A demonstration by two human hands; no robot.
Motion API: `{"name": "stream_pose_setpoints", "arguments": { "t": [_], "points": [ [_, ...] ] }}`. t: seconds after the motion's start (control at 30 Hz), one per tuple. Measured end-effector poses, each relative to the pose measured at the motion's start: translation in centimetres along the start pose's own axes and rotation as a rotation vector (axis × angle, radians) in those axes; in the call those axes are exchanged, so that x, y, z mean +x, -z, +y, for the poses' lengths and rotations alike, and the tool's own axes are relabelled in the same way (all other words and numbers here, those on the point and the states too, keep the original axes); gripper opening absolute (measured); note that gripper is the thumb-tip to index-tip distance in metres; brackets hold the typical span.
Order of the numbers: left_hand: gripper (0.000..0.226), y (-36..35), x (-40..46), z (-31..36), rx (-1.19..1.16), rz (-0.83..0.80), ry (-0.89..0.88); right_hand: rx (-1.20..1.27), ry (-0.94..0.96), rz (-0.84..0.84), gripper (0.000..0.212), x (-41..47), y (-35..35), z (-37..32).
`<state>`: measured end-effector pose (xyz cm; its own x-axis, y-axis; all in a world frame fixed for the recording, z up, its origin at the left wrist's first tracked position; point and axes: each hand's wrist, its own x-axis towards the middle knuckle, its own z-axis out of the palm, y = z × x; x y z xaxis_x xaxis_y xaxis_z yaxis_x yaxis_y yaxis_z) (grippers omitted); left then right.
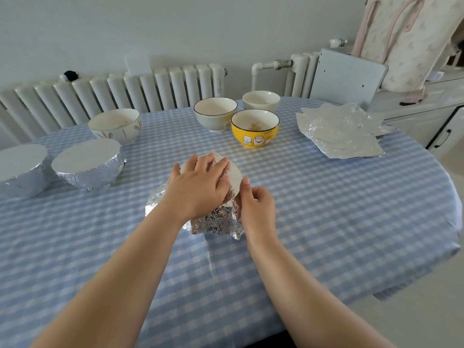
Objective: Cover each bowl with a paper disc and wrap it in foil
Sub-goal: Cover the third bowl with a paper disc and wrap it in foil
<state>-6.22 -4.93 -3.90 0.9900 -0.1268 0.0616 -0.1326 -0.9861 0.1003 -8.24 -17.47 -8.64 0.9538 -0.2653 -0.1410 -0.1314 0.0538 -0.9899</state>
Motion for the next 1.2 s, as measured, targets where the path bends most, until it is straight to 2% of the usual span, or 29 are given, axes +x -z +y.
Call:
{"name": "stream_pose_setpoints", "arguments": {
  "t": [0.43,0.67,0.77,0.83,1.03,1.17,1.2],
  "points": [
    [0.053,-0.1,0.2,0.1,0.002,0.006,-0.004,-0.014,-0.023,0.045,0.035,0.8,-0.9,0.7],
    [0.054,-0.1,0.2,0.1,-0.003,-0.007,0.001,0.046,-0.073,0.003,0.015,0.8,-1.5,0.3],
    [0.054,-0.2,0.3,0.0,-0.006,-0.008,0.005,0.047,-0.064,-0.06,0.022,0.5,-1.0,-0.1],
    [0.054,-0.1,0.3,0.0,-0.002,-0.013,0.008,0.0,-0.033,-0.094,0.028,0.4,-0.6,-0.3],
    [0.054,0.1,0.2,0.4,0.014,-0.022,0.003,-0.211,-0.017,-0.152,0.025,0.9,0.5,-0.6],
    [0.054,0.4,0.1,0.5,0.01,-0.037,0.0,-0.017,-0.122,-0.088,0.009,0.9,1.9,-1.7],
    [0.055,0.4,0.1,0.4,0.01,-0.039,0.002,-0.054,-0.118,-0.119,0.021,0.8,2.1,-1.8]
  ]
}}
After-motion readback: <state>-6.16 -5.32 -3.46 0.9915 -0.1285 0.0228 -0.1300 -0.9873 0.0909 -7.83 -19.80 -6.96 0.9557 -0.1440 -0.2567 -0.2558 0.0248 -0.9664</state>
